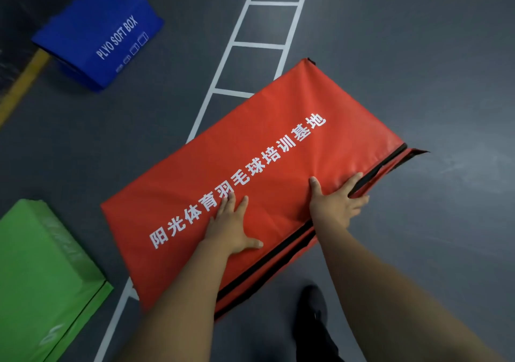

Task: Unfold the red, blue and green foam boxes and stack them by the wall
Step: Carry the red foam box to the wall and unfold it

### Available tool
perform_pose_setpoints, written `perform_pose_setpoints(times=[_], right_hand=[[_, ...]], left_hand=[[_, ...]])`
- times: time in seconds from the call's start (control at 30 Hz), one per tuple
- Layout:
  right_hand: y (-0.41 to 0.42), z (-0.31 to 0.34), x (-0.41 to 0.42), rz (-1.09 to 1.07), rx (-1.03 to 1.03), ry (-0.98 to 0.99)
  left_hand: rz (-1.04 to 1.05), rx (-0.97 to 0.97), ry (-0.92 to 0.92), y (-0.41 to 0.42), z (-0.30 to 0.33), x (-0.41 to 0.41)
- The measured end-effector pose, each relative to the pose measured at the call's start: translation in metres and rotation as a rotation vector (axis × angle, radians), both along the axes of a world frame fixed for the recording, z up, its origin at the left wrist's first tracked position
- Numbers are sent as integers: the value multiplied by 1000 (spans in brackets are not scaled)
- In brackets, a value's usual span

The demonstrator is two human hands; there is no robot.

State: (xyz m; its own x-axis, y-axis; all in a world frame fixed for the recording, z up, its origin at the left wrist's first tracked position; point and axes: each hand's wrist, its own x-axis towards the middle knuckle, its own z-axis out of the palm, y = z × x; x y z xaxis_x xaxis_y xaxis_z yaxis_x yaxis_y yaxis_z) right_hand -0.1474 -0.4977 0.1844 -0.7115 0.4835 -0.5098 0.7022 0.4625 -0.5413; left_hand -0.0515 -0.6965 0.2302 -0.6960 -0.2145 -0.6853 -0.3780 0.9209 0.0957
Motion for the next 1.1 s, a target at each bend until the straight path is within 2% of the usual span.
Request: perform_pose_setpoints(times=[0.1, 0.3, 0.47, 0.6, 0.73, 0.9, 1.1], right_hand=[[-2, 9, -4, 18, 31, -62], [-14, 29, -18, 54, 84, -227], [-33, 43, 7, 80, 114, -303], [-60, 53, 45, 156, 119, -394], [-113, 80, 78, 223, 80, -461], [-153, 107, 87, 359, 53, -418], [-137, 117, 77, 181, 21, -361]], left_hand=[[13, 64, -62, -8, 8, -12], [-91, 97, -187, -32, 20, -49], [-4, 271, -153, -65, 20, -58], [-94, 271, -60, -88, 33, -41], [-163, 289, -48, -140, 66, -29], [-167, 271, -15, -184, 107, -59], [-228, 196, 32, -195, 122, -95]])
